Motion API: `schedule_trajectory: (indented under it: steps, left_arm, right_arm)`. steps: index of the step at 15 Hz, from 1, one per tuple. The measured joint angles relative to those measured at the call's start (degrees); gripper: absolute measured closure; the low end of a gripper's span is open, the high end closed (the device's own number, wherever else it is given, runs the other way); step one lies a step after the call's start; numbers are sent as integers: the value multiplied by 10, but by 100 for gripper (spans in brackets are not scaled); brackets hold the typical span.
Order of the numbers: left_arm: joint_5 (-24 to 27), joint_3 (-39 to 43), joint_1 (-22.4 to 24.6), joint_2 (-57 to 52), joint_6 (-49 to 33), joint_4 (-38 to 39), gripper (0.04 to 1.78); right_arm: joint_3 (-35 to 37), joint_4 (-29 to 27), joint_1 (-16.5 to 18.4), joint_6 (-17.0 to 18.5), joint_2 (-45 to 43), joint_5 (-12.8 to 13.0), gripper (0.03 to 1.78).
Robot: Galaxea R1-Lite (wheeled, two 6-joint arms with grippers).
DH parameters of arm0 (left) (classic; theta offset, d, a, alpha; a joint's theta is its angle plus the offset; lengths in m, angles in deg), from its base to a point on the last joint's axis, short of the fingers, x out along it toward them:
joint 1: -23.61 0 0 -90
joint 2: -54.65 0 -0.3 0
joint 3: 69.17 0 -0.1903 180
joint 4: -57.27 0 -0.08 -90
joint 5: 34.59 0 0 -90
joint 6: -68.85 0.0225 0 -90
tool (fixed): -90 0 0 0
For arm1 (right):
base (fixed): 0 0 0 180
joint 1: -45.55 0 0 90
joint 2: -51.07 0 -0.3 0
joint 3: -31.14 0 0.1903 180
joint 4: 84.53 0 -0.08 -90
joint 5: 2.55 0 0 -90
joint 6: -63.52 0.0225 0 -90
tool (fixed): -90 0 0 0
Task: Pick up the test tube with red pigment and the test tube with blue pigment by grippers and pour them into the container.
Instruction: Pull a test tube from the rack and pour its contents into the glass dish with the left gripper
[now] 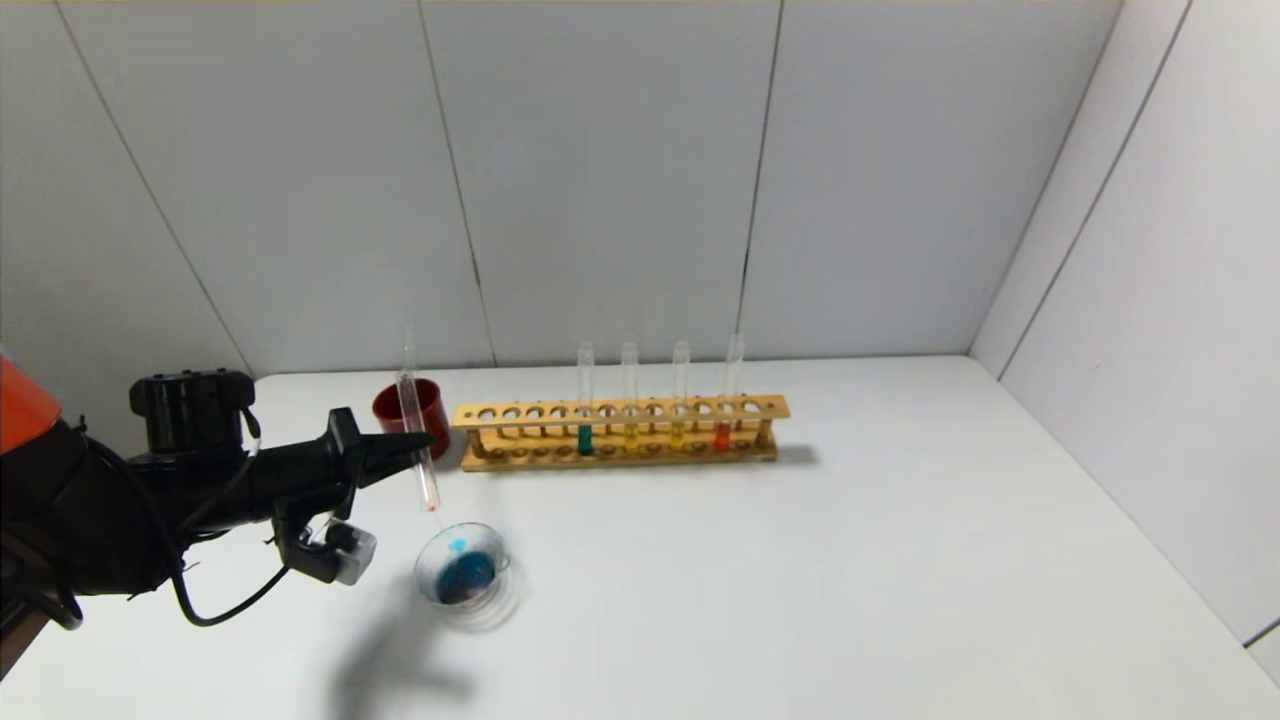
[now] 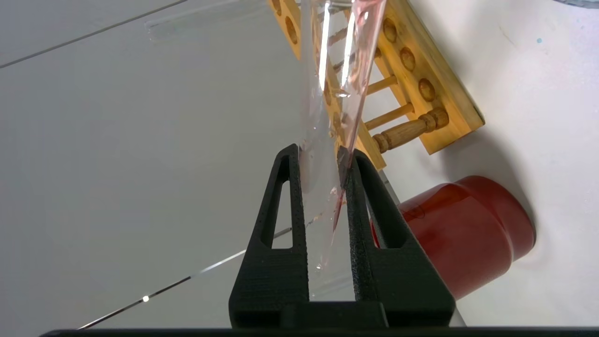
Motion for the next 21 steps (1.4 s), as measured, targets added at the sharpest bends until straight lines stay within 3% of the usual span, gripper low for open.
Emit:
schedule_trajectory:
  steps: [15, 21]
  left_arm:
    - [5, -5, -1, 0, 45, 53, 152]
    - [5, -5, 0, -1, 54, 124, 152]
  right_arm:
    - [0, 0, 0, 0, 0, 0, 6]
    - [0, 0, 0, 0, 0, 0, 6]
